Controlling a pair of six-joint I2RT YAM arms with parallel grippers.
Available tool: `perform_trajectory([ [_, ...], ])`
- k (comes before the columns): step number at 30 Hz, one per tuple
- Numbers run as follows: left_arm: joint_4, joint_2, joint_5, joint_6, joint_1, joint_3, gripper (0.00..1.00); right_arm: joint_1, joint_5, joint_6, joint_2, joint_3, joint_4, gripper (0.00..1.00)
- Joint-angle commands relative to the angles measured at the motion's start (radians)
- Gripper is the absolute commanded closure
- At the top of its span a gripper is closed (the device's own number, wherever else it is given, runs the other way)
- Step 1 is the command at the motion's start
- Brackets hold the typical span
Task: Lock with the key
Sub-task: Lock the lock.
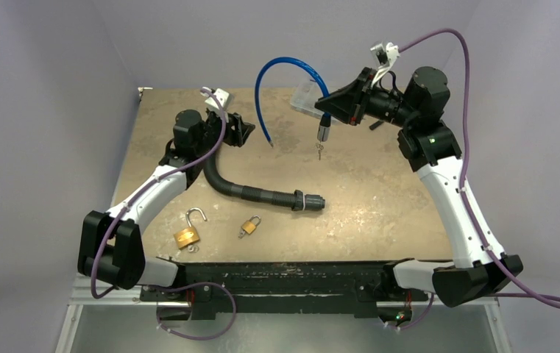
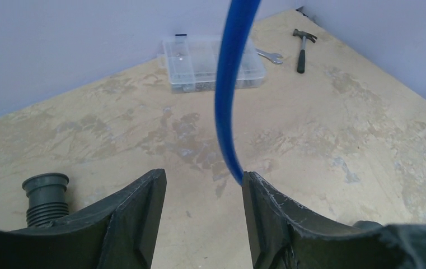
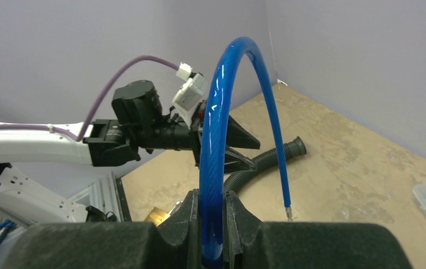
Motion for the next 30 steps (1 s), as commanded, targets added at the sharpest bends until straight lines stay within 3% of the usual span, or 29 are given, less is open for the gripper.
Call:
perform_trajectory([
  [1, 0.053, 0.038, -0.036, -0.009, 0.003, 0.013, 0.44, 0.000, -0.045, 0.041, -0.026, 0.074, 0.110, 1.00],
  [11, 0.094, 0.093, 0.096, -0.080, -0.001, 0.036, 0.33, 0.000, -0.044, 0.041, -0.020, 0.077, 0.112, 1.00],
  [18, 0.178, 0.106, 0.235, -0.149, -0.003, 0.000, 0.34, 0.000, -0.050, 0.047, -0.013, 0.084, 0.120, 1.00],
  [19, 0.177, 0.110, 0.229, -0.154, -0.003, 0.001, 0.37, 0.000, -0.050, 0.048, -0.012, 0.084, 0.121, 1.00],
  [21, 0.169, 0.116, 0.203, -0.162, -0.003, 0.008, 0.52, 0.000, -0.049, 0.049, -0.011, 0.083, 0.125, 1.00],
  [23, 0.157, 0.118, 0.166, -0.175, -0.001, 0.014, 0.74, 0.000, -0.045, 0.055, -0.011, 0.083, 0.133, 1.00],
  [26, 0.161, 0.106, 0.146, -0.240, -0.001, 0.013, 1.00, 0.000, -0.021, 0.038, -0.011, 0.072, 0.138, 1.00],
  [30, 0.229, 0.052, 0.135, -0.506, 0.005, 0.003, 1.00, 0.000, 0.060, 0.053, -0.004, -0.054, 0.282, 1.00],
])
